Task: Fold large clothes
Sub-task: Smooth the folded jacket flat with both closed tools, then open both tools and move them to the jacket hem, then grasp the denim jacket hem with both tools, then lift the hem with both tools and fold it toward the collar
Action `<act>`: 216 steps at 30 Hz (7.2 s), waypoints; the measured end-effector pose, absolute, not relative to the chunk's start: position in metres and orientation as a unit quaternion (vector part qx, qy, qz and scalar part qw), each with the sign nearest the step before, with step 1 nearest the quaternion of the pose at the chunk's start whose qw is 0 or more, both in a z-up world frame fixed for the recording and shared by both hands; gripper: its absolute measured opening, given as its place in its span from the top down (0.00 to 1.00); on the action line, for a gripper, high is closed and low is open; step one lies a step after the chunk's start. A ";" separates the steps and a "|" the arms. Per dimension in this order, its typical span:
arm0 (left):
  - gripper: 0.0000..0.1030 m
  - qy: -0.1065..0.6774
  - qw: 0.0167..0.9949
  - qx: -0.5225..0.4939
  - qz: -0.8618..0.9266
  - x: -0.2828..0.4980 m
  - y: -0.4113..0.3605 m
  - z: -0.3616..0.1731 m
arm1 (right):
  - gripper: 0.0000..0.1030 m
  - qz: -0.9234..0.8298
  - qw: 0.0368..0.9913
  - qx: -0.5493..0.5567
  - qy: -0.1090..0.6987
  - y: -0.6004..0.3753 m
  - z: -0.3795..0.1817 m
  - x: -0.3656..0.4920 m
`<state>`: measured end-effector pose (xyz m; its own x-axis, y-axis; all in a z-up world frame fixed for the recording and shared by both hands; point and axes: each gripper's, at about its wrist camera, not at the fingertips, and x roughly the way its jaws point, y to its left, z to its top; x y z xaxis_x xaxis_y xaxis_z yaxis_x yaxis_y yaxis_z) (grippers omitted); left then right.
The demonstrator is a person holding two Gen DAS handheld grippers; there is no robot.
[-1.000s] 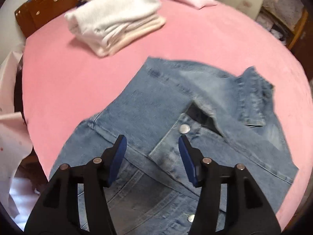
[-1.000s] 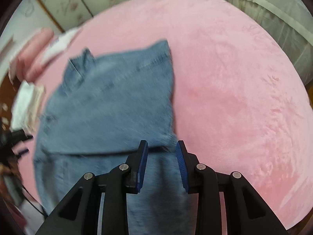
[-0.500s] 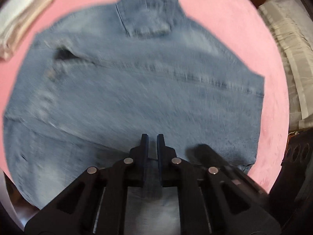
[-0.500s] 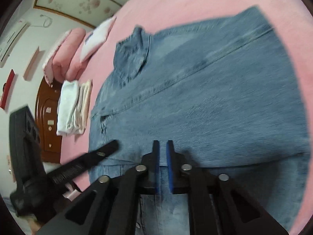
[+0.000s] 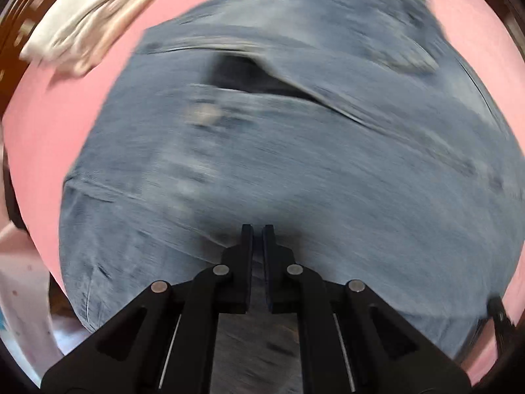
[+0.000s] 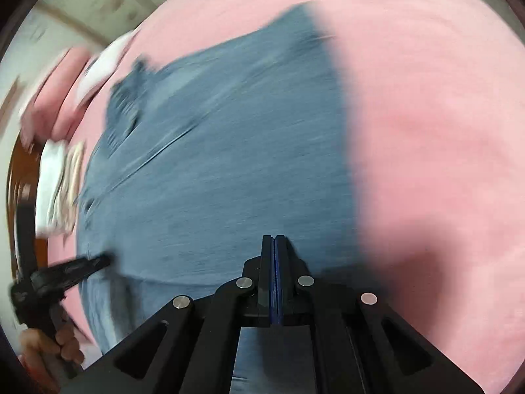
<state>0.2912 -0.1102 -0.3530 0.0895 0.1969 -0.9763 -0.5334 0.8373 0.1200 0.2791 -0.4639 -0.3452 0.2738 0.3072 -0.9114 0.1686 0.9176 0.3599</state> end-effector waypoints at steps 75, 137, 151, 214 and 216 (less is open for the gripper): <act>0.99 0.564 0.791 -0.196 0.134 0.185 -0.098 -0.312 | 0.96 -0.001 0.814 0.139 0.564 -0.273 -0.363 0.258; 0.45 0.627 0.738 -0.245 0.042 -0.080 0.101 -0.348 | 0.59 -0.052 0.779 0.212 0.588 -0.436 -0.363 -0.026; 0.67 0.614 0.748 -0.237 0.090 -0.072 0.072 -0.374 | 0.77 -0.110 0.771 0.221 0.587 -0.411 -0.331 -0.036; 0.90 0.446 0.799 -0.364 0.175 0.351 0.123 -0.217 | 0.84 -0.087 0.802 0.283 0.520 -0.362 -0.195 0.458; 0.89 0.460 0.800 -0.340 0.180 0.362 0.123 -0.223 | 0.80 -0.095 0.802 0.283 0.517 -0.364 -0.203 0.466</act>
<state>0.3621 0.1230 -0.2234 0.5110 -0.0240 -0.8592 -0.6013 0.7044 -0.3773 0.4655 -0.3644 -0.2027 0.4476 0.1395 -0.8833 0.4453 0.8218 0.3554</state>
